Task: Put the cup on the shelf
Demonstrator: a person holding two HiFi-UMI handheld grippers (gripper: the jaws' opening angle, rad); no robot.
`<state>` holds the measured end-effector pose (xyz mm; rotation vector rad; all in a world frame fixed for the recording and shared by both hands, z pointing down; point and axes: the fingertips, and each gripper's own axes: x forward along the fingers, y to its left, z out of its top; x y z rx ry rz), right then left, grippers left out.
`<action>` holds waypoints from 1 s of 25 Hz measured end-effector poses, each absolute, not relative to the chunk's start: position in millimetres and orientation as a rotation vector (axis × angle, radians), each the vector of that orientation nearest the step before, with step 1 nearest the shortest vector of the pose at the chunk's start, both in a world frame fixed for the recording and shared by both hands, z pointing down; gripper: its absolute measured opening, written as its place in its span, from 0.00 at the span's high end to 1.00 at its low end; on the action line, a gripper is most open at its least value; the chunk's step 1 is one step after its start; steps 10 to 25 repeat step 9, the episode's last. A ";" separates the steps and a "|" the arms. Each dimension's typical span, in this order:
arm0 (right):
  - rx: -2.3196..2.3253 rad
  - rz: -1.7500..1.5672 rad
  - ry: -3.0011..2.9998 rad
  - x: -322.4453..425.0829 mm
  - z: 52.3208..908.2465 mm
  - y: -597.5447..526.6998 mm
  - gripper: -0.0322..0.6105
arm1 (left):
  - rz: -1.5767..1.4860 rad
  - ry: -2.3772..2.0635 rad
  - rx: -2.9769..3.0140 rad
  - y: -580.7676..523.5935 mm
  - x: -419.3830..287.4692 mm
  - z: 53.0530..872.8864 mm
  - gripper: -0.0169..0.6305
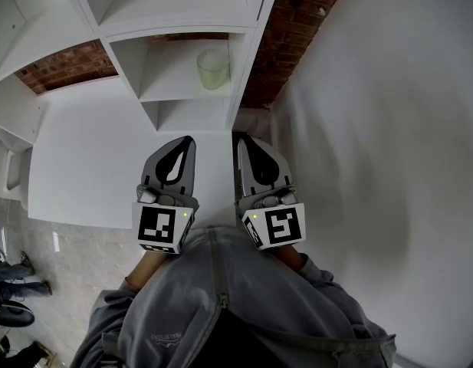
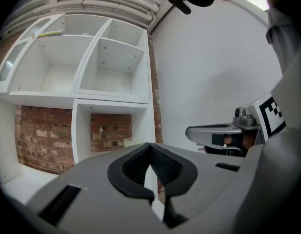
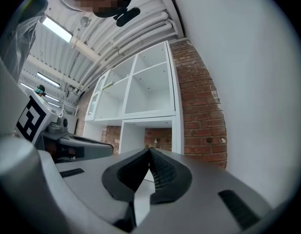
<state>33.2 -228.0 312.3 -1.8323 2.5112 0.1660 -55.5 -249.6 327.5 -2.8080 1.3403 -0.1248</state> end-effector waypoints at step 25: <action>-1.837 0.154 2.522 40.5 313.1 -243.6 0.91 | -0.097 1.339 -2.816 -263.6 -48.1 323.8 0.96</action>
